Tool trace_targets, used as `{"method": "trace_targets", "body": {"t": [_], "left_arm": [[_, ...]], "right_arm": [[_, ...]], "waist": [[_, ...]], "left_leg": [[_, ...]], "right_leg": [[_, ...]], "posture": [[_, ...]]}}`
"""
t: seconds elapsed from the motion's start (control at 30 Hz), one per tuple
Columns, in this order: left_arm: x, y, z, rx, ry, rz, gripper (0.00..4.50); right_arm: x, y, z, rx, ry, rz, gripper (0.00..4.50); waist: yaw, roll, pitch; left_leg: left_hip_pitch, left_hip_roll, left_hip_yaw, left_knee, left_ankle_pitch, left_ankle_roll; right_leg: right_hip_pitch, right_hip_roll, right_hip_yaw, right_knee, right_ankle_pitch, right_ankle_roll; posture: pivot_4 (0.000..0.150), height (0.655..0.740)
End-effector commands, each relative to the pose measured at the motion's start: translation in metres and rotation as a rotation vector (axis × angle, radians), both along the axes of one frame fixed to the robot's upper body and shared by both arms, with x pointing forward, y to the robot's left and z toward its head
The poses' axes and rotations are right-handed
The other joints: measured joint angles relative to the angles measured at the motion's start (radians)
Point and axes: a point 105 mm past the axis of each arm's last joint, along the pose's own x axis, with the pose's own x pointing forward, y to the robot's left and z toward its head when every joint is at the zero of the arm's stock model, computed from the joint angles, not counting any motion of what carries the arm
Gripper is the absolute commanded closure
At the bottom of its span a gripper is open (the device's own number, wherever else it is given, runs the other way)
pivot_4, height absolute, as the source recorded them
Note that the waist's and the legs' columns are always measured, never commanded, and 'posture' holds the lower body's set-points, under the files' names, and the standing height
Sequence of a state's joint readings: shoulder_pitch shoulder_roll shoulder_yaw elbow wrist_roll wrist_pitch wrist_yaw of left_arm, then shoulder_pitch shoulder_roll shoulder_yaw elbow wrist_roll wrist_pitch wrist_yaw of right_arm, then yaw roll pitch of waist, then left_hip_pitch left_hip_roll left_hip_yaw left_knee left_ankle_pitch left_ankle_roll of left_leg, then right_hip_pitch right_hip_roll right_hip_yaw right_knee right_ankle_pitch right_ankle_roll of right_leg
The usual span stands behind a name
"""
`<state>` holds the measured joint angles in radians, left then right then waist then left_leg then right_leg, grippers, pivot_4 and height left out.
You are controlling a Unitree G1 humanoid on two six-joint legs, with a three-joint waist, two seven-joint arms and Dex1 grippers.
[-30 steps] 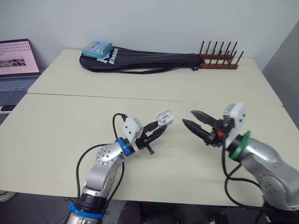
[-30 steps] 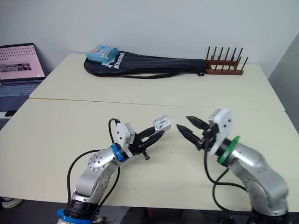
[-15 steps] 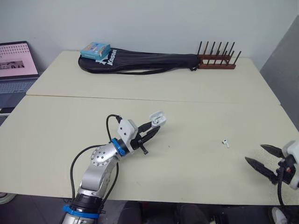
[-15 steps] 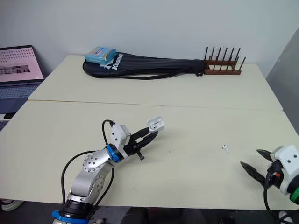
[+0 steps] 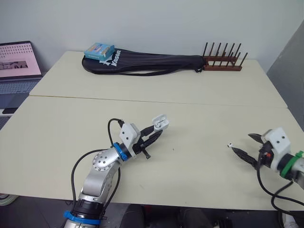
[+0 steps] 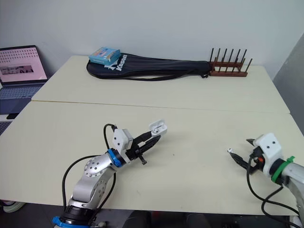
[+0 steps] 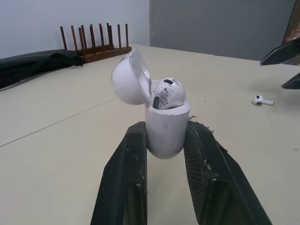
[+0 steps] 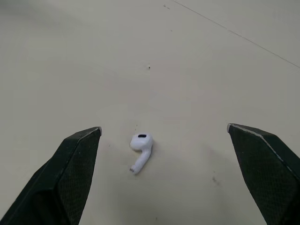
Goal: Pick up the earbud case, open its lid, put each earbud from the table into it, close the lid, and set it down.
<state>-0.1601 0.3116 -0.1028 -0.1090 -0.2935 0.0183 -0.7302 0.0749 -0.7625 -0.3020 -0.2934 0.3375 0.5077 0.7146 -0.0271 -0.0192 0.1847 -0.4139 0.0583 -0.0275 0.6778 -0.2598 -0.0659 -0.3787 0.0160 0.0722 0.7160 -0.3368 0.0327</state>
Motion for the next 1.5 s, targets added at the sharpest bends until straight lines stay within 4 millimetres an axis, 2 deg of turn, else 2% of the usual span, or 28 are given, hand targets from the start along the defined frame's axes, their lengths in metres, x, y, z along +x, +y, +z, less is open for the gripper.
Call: {"method": "trace_targets", "body": {"t": [0.03,0.33,0.43,0.73,0.87,1.0,1.07,1.17,1.33,1.5], "left_arm": [[-0.002,-0.002,0.012,-0.011,-0.048,-0.003,3.77],[-0.004,0.001,0.011,-0.008,-0.046,0.009,3.77],[-0.005,0.002,0.010,-0.007,-0.045,0.010,3.77],[-0.006,0.001,0.010,-0.006,-0.040,0.006,3.77],[-0.009,0.001,0.008,-0.005,-0.033,0.008,3.77],[-0.016,0.002,0.006,-0.004,-0.017,0.013,3.77],[-0.019,0.003,0.004,-0.006,-0.009,0.020,3.77],[-0.021,0.003,0.002,-0.009,0.001,0.029,3.77],[-0.025,0.004,0.001,-0.010,0.012,0.040,3.77],[-0.024,0.008,0.002,-0.002,0.013,0.055,3.77]], "right_arm": [[0.010,0.000,-0.005,0.023,0.015,-0.027,0.00],[0.011,0.009,-0.034,0.060,0.101,-0.063,0.00],[0.009,0.008,-0.039,0.071,0.118,-0.080,0.90],[-0.003,0.007,-0.040,0.037,0.168,-0.032,4.11],[-0.016,0.008,-0.034,-0.027,0.199,0.087,4.11],[-0.039,0.020,-0.016,-0.113,0.260,0.377,4.11],[-0.051,0.016,-0.015,-0.158,0.313,0.462,4.11],[-0.066,-0.003,-0.020,-0.276,0.374,0.576,4.11],[-0.067,-0.026,-0.026,-0.477,0.384,0.731,4.11],[-0.063,-0.035,-0.029,-0.518,0.391,0.792,4.11]], "waist": [[0.001,0.000,0.000],[0.000,0.000,0.000],[-0.001,0.000,0.000],[0.001,0.000,0.000],[0.003,0.000,0.000],[0.001,0.001,0.000],[0.000,0.001,0.000],[0.000,0.000,0.000],[-0.002,0.000,0.001],[-0.004,0.000,0.000]], "left_leg": [[0.000,0.000,0.000,0.000,0.000,0.000],[0.000,0.001,-0.001,0.000,0.000,0.000],[0.001,0.001,-0.001,0.000,0.000,0.000],[0.005,0.000,-0.001,0.001,0.000,0.000],[0.005,0.000,-0.001,0.000,0.000,0.000],[0.005,0.000,-0.001,0.000,0.000,0.000],[0.005,0.001,-0.001,0.000,0.000,0.000],[0.006,0.001,-0.001,0.000,0.000,0.000],[0.007,0.001,0.001,0.001,0.000,0.000],[0.009,0.001,0.002,0.000,0.000,0.000]], "right_leg": [[0.000,0.000,0.000,0.000,0.000,0.000],[0.000,0.000,-0.001,0.000,0.000,0.000],[0.000,0.000,-0.001,0.001,0.000,0.000],[0.006,0.000,-0.001,0.000,0.000,0.000],[0.005,0.000,-0.001,-0.001,0.000,0.000],[0.005,0.000,-0.001,-0.001,0.000,0.000],[0.005,0.000,-0.001,-0.001,0.000,0.000],[0.006,0.000,-0.001,-0.001,-0.001,0.001],[0.007,0.000,0.001,-0.001,-0.001,0.001],[0.008,0.000,0.001,-0.001,0.000,0.000]], "posture": [[0.150,0.6925],[0.150,0.6925],[0.150,0.6925],[0.150,0.6925],[0.150,0.6925],[0.150,0.6925],[0.150,0.6925],[0.150,0.6925],[0.150,0.6925],[0.150,0.6925]]}}
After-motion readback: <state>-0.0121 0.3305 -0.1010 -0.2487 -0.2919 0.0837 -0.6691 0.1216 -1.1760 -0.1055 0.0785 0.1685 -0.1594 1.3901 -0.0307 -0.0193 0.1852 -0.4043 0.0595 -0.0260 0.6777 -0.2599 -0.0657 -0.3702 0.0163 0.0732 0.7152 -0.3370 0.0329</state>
